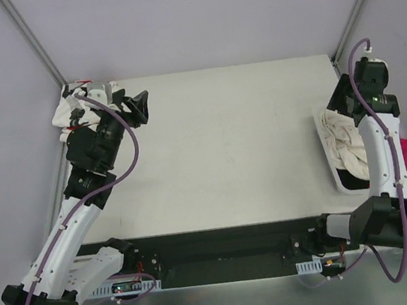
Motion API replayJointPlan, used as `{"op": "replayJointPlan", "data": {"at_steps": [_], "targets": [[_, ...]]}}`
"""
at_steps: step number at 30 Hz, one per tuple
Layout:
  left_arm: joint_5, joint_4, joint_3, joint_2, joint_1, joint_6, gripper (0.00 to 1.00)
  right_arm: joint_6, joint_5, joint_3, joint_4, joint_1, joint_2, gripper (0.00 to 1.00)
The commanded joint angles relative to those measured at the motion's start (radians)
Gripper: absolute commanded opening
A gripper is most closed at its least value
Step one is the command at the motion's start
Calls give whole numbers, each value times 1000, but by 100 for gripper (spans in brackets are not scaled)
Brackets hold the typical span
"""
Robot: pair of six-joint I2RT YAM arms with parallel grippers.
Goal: Fold and stack the t-shirts
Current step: Grab crumpled tshirt from bin with the right arm
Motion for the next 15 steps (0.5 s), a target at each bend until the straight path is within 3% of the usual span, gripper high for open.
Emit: {"op": "replayJointPlan", "data": {"at_steps": [1, 5, 15], "targets": [[26, 30, 17, 21, -2, -31, 62, 38, -27, -23, -42, -4, 36, 59], [37, 13, 31, 44, -2, -37, 62, 51, -28, -74, 16, -10, 45, 60], [60, -20, 88, 94, -2, -74, 62, 66, -138, -85, 50, -173, 142, 60]]}}
